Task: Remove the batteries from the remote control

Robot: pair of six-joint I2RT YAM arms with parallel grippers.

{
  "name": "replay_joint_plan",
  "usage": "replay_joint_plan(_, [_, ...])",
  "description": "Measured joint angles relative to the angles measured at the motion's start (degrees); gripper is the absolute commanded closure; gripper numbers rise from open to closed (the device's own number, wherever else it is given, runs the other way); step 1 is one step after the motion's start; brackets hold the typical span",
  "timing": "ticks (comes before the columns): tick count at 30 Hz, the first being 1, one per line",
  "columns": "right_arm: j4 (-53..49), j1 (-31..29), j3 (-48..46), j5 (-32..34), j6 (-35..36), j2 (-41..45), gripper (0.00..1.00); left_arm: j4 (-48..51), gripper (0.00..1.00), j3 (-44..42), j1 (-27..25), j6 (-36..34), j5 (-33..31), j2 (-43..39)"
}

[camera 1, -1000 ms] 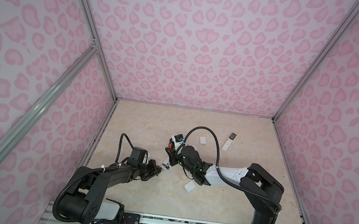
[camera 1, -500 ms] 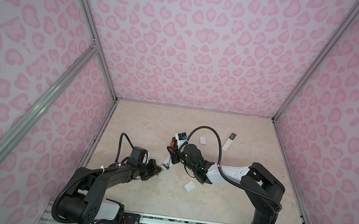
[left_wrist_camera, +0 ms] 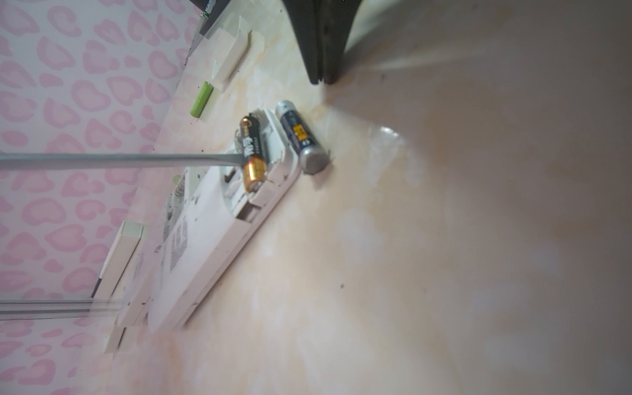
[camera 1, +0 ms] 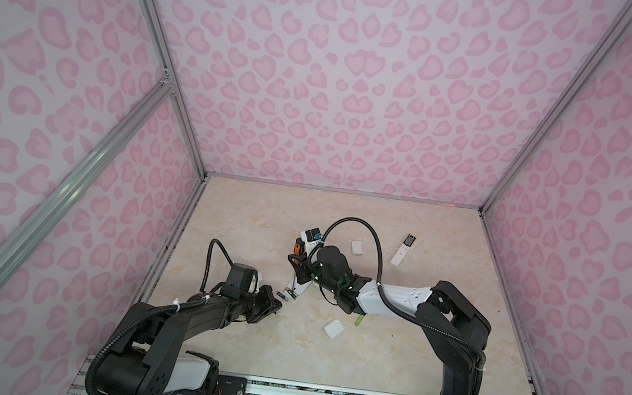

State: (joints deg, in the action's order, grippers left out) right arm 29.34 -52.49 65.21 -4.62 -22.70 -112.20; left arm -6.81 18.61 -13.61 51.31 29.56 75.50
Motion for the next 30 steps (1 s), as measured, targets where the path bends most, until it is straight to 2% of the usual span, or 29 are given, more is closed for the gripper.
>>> replay_joint_plan(10, [7.23,0.37,-4.11,-5.11,-0.74,0.22,1.00,-0.63,0.96,0.13,0.46,-0.76,0.66,0.87])
replay_joint_plan(30, [6.36,-0.87,-4.48,-5.88,0.55,2.51,1.00,-0.02,0.96,0.28,2.23,-2.51,1.33,0.98])
